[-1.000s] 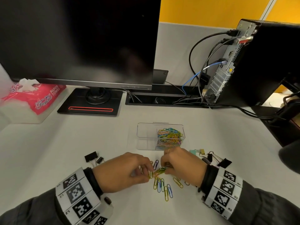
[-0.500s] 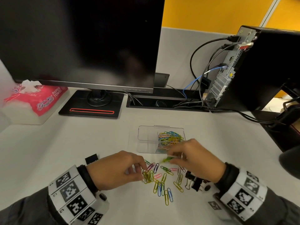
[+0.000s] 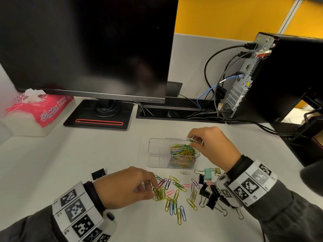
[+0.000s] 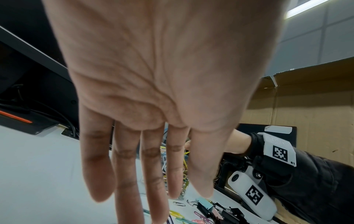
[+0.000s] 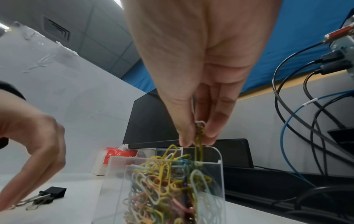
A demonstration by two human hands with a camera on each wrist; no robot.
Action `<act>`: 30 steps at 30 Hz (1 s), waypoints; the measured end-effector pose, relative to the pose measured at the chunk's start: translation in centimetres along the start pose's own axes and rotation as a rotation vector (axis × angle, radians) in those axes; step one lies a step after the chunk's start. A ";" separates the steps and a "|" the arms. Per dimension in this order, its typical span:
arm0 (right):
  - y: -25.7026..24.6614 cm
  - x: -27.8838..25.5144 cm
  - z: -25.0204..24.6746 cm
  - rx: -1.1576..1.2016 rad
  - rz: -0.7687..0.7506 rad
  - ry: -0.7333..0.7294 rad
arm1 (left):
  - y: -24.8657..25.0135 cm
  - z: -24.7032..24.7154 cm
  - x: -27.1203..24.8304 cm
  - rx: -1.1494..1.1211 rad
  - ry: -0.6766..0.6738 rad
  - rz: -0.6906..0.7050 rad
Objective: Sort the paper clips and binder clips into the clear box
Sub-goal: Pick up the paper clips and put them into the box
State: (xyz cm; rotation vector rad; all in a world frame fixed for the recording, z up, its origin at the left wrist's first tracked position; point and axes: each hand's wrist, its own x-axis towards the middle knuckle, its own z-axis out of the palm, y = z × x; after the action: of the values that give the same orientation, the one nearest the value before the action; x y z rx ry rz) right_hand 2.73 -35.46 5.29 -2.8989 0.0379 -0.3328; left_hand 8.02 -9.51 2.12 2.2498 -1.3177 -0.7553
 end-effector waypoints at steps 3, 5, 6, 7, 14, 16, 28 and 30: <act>0.0 0.0 0.0 0.023 -0.016 0.024 | 0.0 0.0 0.0 0.009 -0.002 0.006; 0.0 0.1 0.0 0.014 -0.029 0.025 | 0.1 0.0 0.0 0.011 -0.009 0.005; 0.0 0.1 0.1 -0.006 -0.030 0.013 | 0.1 0.0 0.0 0.011 -0.010 0.007; 0.0 0.2 0.1 -0.028 -0.026 -0.005 | 0.1 0.0 -0.1 0.013 -0.008 0.010; -0.2 -0.3 0.1 -0.085 -0.008 -0.067 | 0.1 -0.1 -0.2 0.018 -0.002 0.014; -0.3 -0.6 0.1 -0.106 0.008 -0.089 | 0.1 0.0 -0.2 0.021 -0.008 0.015; -2.4 -4.7 -1.4 -0.023 0.033 -0.251 | -0.1 0.3 -0.1 0.082 0.033 -0.055; -2.9 -5.6 -0.4 -0.003 0.066 -0.393 | -0.3 0.6 -0.1 0.141 0.047 -0.100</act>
State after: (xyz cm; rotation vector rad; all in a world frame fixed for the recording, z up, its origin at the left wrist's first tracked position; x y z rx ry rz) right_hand -2.86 -32.47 5.07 -2.9010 0.0678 0.2507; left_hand 7.74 -9.31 1.54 2.4450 -1.2805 -0.6577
